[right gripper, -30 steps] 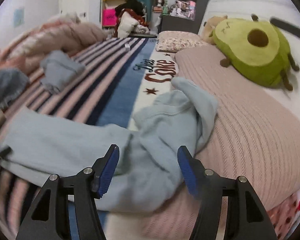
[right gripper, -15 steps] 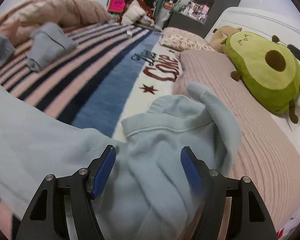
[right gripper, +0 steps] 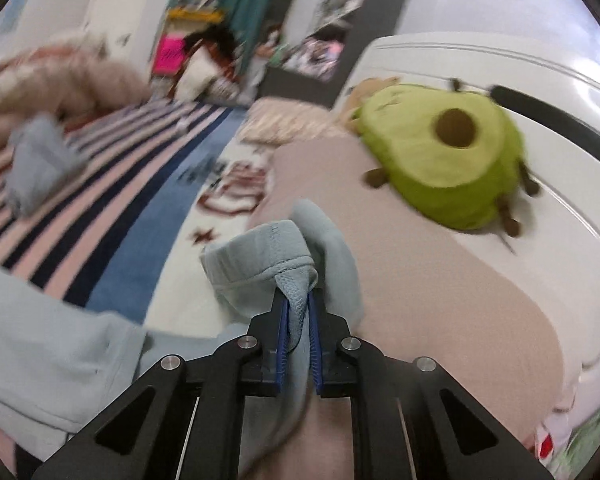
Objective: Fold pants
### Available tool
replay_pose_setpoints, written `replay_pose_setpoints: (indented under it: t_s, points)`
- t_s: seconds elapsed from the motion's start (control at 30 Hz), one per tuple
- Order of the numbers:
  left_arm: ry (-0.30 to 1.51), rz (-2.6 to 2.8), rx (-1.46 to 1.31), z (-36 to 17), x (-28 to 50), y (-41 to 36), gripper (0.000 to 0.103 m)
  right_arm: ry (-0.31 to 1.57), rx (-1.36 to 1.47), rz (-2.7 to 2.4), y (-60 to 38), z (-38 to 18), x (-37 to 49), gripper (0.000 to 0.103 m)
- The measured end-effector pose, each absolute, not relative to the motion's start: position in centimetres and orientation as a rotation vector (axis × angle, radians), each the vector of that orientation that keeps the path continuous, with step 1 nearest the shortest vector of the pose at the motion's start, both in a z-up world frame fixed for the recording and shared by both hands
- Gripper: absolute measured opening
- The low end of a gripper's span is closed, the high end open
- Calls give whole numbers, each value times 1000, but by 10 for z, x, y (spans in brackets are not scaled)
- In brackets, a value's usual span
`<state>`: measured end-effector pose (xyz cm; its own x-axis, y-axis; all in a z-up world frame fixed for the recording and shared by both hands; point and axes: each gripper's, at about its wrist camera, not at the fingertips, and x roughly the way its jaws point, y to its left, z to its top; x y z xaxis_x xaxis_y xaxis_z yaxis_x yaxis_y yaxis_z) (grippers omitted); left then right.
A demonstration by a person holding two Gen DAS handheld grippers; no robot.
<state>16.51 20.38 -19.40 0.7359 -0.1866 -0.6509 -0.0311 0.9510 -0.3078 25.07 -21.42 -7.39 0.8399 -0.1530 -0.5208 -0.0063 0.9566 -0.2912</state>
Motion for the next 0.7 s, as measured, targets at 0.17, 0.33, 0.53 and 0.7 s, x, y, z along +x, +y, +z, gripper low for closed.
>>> replay_pose_setpoints:
  t_s: [0.17,0.33,0.53,0.7]
  points:
    - [740,-85,-307,-193,165,204,85,568,-54,-158,-277,-49,222,2]
    - [742,-81,-301,-193,165,205,85,626,76,-219,-320,-60,200,3]
    - [745,-74,-291,-192,165,204,85,557,231,-160,-345,-49,185,66]
    - [745,-73,-289,-192,165,203,85,646,261,-46,-329,-69,217,73]
